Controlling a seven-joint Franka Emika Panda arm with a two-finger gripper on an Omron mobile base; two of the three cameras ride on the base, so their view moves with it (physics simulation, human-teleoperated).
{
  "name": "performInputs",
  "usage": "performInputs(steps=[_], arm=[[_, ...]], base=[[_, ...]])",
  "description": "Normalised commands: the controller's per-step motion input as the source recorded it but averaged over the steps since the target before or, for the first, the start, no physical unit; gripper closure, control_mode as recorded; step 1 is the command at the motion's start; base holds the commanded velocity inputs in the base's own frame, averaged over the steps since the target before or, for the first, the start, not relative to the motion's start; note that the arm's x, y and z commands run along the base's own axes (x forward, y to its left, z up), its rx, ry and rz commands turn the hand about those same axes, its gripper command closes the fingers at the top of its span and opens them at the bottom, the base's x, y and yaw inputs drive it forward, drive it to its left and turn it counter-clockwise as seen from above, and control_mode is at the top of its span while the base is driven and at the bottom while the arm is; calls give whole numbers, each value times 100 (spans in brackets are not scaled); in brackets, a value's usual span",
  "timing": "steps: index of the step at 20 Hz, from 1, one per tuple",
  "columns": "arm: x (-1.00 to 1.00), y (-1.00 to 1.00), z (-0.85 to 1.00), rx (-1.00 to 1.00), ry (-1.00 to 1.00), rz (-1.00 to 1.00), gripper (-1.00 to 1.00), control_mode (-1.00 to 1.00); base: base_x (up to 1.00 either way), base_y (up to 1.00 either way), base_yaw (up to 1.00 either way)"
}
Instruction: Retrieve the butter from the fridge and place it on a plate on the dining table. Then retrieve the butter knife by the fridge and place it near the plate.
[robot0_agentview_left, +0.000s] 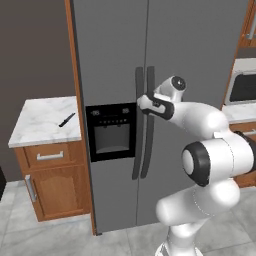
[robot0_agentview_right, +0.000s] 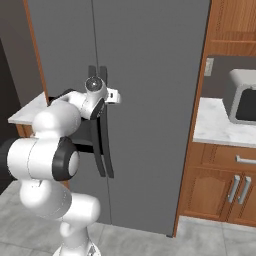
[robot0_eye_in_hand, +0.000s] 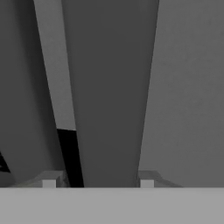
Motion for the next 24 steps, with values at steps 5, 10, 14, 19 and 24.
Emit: performInputs(steps=[5, 10, 14, 19, 24], arm=[[0, -3, 4, 0, 2, 0, 100, -100], [-71, -60, 19, -2, 10, 0, 100, -100], [-100, -97, 24, 0, 5, 2, 100, -100], [-100, -100, 10, 0, 3, 11, 100, -100], [-100, -100, 3, 4, 8, 10, 100, -100]], base=[[0, 0, 0], [0, 0, 0], [0, 0, 0], [0, 0, 0], [0, 0, 0]])
